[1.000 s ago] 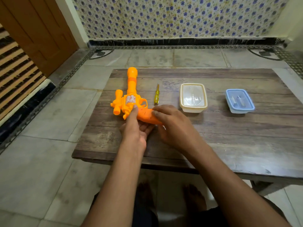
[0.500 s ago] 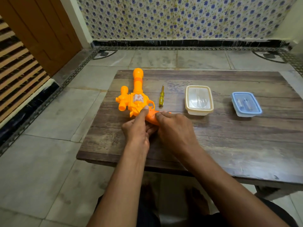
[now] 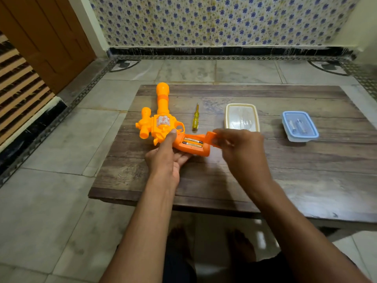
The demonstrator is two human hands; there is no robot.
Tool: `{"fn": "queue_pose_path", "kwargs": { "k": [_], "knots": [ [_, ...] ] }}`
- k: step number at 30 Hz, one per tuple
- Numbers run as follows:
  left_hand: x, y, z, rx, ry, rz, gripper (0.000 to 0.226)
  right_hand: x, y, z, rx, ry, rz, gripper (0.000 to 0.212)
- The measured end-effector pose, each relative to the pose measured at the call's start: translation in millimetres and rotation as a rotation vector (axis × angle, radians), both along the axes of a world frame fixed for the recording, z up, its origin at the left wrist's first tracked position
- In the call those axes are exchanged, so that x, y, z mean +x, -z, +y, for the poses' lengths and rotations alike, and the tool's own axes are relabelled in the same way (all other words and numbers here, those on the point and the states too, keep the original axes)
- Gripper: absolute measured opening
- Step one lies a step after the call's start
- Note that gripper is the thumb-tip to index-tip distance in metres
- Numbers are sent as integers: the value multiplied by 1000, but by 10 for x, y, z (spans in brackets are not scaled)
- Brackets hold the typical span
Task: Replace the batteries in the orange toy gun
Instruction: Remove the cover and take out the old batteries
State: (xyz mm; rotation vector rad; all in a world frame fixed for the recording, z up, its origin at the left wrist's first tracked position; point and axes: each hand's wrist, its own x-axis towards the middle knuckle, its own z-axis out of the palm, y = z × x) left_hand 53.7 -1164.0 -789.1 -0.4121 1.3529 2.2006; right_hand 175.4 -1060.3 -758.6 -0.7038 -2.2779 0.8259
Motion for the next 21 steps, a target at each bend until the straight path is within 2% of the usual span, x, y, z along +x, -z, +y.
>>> {"fn": "queue_pose_path", "kwargs": {
  "k": [4, 9, 13, 16, 21],
  "knots": [
    [-24, 28, 2, -12, 8, -18, 16, 204, 33, 397, 29, 9, -313, 33],
    [-28, 43, 18, -20, 18, -20, 18, 372, 101, 584, 179, -58, -600, 17],
    [-66, 57, 11, -18, 24, -15, 22, 460, 56, 638, 207, -153, -694, 15],
    [-79, 56, 1, -14, 17, -17, 39, 511, 77, 655, 129, -184, -744, 24],
    [-52, 38, 14, -14, 46, -26, 19, 562, 113, 697, 26, -189, -784, 28]
  ]
}}
